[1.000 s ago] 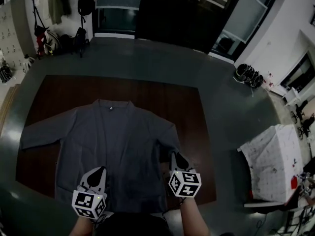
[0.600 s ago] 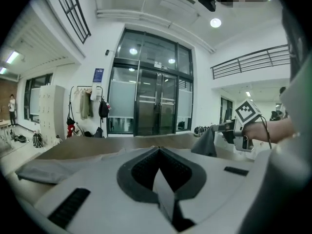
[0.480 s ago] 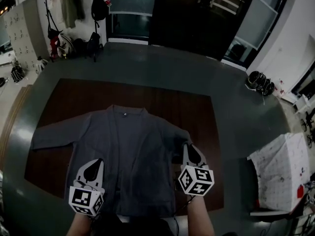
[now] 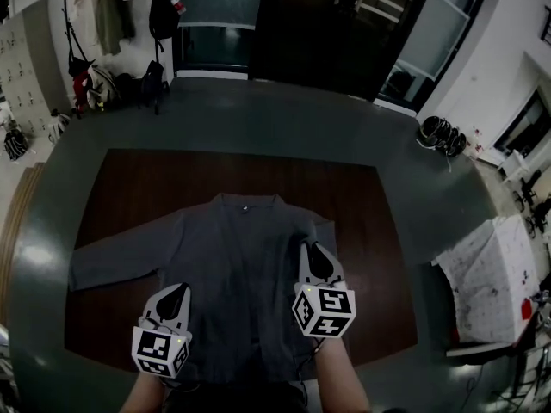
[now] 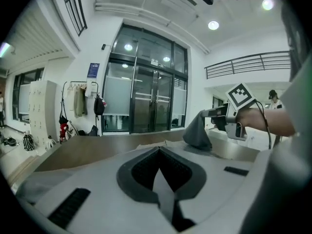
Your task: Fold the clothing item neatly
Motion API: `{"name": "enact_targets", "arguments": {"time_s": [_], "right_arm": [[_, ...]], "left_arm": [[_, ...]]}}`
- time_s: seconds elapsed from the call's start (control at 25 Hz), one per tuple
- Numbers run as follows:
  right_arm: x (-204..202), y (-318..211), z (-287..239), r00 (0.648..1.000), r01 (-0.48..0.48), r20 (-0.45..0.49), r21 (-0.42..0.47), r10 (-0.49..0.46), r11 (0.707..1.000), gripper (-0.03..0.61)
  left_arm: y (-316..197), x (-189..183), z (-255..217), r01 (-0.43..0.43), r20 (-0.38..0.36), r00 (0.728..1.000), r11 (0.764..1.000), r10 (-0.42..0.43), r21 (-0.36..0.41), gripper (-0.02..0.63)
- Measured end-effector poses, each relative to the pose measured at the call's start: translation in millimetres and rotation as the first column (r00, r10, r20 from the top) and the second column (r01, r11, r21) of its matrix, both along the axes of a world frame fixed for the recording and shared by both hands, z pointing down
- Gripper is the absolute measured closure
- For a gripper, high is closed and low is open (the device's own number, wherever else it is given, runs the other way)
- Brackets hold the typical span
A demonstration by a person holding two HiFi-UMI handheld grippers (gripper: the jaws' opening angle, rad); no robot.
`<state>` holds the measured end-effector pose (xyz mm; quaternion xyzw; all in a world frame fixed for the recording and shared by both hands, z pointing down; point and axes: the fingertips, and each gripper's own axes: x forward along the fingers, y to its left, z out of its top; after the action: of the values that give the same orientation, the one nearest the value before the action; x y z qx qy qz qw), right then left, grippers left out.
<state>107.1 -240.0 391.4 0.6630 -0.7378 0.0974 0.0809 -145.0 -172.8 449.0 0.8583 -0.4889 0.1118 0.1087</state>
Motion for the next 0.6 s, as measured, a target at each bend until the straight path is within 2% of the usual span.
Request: {"name": "enact_targets", "arguments": {"time_s": [0.28,0.44,0.52,0.6], "right_arm": [[-94.9,-20.1,41.9,0.999,0.041,-0.014,-0.077,-0.042,0.996,0.557],[-134.9,-30.2,65.6,0.989,0.059,-0.131,-0.133,-0.076,0.989,0.557],[-155.7,-33.8,81.7,0.974,0.094,-0.186,-0.179,-0.128,0.979,0.557],[-179.3,-31.5,99.7,0.959,0.169,-0.184,-0.238,-0.216,0.956,0.541]], "left_arm": [[-10.4,-52.5,11.2,-0.025,-0.004,1.0,0.999,0.025,-0.022,0.606],[-17.9,-74.4,13.1,-0.026,-0.014,1.0,0.999,0.025,-0.024,0.606],[-21.5,-81.4,13.0,-0.027,-0.019,0.999,0.999,0.027,-0.026,0.606],[-23.3,-86.4,14.5,-0.027,-0.024,0.999,0.999,0.026,-0.03,0.606]]}}
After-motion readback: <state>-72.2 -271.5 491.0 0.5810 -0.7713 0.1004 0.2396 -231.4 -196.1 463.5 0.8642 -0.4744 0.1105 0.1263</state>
